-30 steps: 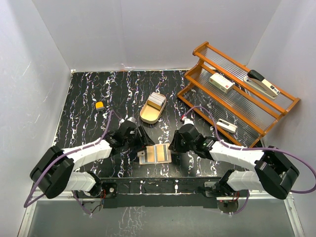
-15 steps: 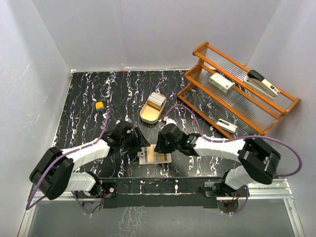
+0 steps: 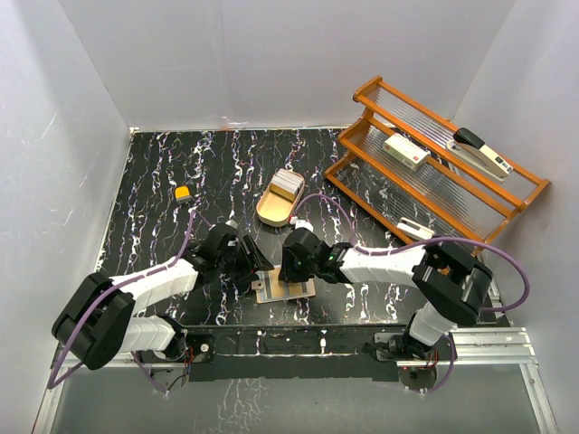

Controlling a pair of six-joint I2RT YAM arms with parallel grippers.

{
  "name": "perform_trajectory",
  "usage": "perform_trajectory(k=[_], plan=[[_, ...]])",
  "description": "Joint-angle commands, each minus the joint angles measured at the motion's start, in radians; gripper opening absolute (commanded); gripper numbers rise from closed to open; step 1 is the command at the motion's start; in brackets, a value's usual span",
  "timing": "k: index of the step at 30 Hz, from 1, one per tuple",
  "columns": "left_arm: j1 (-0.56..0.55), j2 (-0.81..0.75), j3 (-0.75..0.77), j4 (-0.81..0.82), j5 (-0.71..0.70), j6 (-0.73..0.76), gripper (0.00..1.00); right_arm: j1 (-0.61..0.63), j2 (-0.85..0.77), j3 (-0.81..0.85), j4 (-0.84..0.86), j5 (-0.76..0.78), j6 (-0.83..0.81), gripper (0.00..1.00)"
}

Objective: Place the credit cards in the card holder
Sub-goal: Turn over the card slot in the card holder.

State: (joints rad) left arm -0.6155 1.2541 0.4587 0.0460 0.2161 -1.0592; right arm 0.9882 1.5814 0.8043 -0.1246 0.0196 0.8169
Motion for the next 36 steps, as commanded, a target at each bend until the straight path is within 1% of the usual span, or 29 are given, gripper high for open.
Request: perform_trajectory(k=[1,6,11,14,22,29,36], plan=[[0.012,-0.019,-0.025,0.036,0.058,-0.029,0.59,0.007,0.016,0.047,0.031,0.026,-0.005,0.15],[0.016,-0.025,-0.038,0.060,0.065,-0.041,0.59,0.012,0.040,0.050,0.012,0.041,-0.014,0.12],[0.015,-0.032,-0.030,0.057,0.063,-0.039,0.60,0.021,0.074,0.052,-0.015,0.052,-0.017,0.04],[0.016,-0.033,-0.032,0.069,0.066,-0.040,0.60,0.028,0.088,0.048,-0.020,0.056,-0.015,0.01],[0.016,-0.033,-0.042,0.128,0.092,-0.042,0.60,0.030,0.087,0.032,-0.009,0.054,-0.012,0.00],[0.016,-0.042,-0.027,0.108,0.076,-0.014,0.61,0.030,0.067,0.019,0.001,0.063,-0.011,0.00],[0.016,-0.039,-0.051,0.190,0.116,-0.032,0.61,0.030,0.060,0.007,0.020,0.056,-0.006,0.00]])
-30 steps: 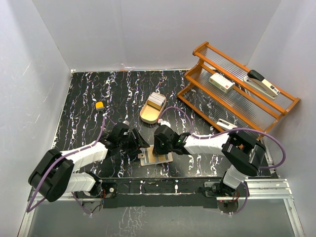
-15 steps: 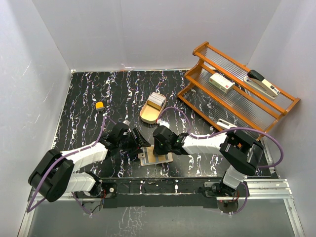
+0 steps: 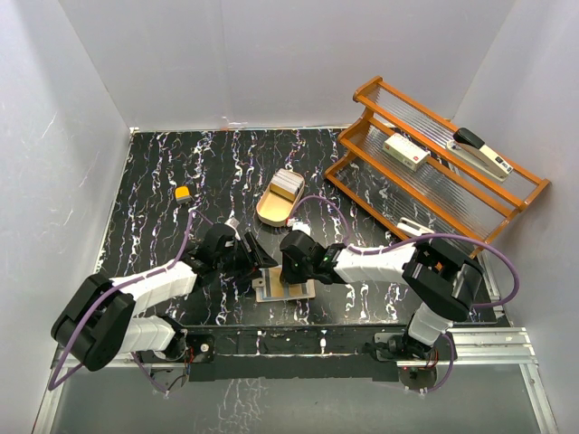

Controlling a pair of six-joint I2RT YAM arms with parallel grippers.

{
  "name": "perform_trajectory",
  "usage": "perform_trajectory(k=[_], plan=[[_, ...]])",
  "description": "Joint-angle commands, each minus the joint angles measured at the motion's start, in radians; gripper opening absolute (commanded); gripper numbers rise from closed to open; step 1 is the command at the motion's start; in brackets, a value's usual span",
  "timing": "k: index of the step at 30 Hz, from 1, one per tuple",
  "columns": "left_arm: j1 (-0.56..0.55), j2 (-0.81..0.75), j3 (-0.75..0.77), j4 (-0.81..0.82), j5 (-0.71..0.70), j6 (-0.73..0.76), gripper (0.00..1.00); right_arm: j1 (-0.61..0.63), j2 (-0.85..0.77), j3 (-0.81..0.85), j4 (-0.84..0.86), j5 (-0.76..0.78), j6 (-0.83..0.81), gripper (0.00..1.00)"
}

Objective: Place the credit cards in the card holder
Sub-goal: Turn over the card slot in the card holder.

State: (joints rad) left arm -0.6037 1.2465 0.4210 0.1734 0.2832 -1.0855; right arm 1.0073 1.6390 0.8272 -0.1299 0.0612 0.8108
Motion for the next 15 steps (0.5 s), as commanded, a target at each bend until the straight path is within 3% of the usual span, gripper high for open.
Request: perform_trajectory(k=[1,15], plan=[[0.004,-0.035,-0.013,0.066,0.051,-0.007,0.61,0.011,0.000,-0.018,0.027,0.015,0.000,0.01],[0.004,-0.043,-0.024,0.150,0.129,-0.025,0.60,0.010,-0.063,-0.075,0.130,0.016,0.006,0.08]])
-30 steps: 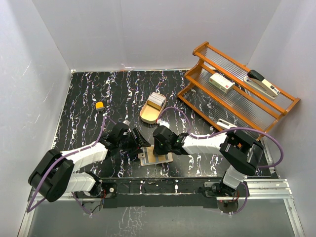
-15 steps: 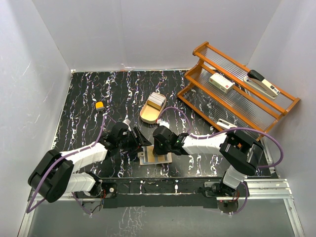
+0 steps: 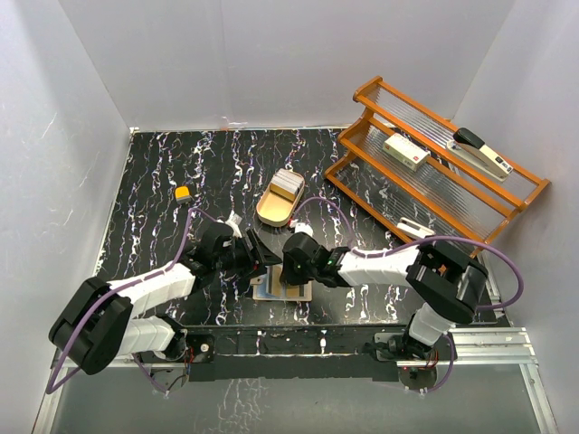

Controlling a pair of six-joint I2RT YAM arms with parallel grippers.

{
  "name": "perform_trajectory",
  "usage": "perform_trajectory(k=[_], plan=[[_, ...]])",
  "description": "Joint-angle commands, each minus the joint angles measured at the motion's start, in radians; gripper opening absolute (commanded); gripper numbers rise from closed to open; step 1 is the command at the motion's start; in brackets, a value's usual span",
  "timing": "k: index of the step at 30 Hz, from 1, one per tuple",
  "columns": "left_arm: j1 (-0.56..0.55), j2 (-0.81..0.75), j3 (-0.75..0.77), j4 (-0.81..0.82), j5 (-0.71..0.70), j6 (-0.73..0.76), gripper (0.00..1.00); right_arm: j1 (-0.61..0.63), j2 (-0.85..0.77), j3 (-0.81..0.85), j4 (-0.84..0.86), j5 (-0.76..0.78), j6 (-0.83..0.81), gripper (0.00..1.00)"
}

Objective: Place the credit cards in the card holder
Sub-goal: Turn over the card slot in the card holder.

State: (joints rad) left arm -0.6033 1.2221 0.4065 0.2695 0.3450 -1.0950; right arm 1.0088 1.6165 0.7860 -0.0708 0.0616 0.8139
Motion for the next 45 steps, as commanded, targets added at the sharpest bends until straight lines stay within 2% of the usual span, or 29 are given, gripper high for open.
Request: perform_trajectory(k=[1,13,24,45], plan=[[0.003,-0.020,-0.009,0.057,0.070,-0.017,0.60,0.010,-0.046,-0.040,0.079,0.019,0.004,0.08],[0.003,-0.017,-0.009,0.094,0.105,-0.039,0.60,0.009,-0.093,-0.064,0.103,0.049,-0.010,0.17],[-0.002,-0.030,-0.003,0.085,0.102,-0.050,0.60,0.009,-0.153,-0.074,0.070,0.090,-0.019,0.21],[-0.072,-0.011,0.034,0.083,0.061,-0.075,0.61,0.010,-0.226,-0.129,0.033,0.153,0.008,0.22]])
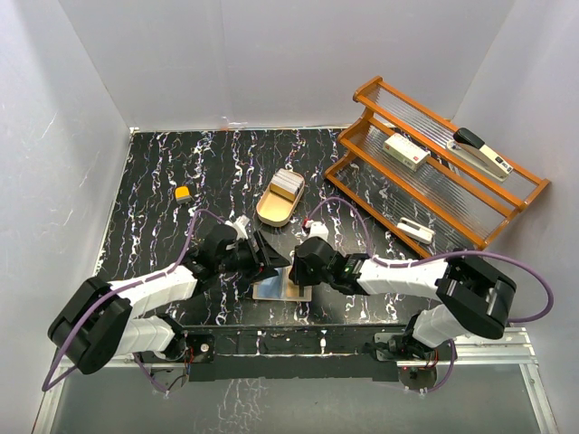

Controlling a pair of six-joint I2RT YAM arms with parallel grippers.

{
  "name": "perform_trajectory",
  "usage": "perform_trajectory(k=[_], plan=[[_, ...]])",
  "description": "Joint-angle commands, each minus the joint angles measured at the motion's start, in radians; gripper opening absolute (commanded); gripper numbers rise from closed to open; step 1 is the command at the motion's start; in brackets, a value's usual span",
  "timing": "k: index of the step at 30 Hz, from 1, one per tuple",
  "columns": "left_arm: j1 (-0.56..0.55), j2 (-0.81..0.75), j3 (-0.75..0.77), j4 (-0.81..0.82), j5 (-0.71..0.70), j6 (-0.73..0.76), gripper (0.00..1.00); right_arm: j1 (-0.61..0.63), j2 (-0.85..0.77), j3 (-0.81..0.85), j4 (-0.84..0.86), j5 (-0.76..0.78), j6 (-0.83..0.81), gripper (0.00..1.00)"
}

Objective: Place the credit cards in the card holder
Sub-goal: Turn over the card slot in the card holder.

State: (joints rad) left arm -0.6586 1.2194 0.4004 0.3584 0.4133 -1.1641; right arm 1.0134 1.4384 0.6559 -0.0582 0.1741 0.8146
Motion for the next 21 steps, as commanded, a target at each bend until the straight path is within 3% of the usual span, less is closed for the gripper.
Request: perform_trajectory(k=[1,12,21], plan=[[-0.022,-0.002,0.039,0.000,-0.008,-0.009,0.61,0.005,-0.054,-0.002,0.015,0.045,0.008,0.22],[-0.059,0.020,0.084,-0.054,-0.055,0.020,0.61,0.004,-0.234,-0.021,-0.112,0.133,0.032,0.29],[-0.058,-0.080,0.129,-0.342,-0.249,0.093,0.60,0.005,-0.292,-0.036,-0.080,0.128,0.032,0.34]])
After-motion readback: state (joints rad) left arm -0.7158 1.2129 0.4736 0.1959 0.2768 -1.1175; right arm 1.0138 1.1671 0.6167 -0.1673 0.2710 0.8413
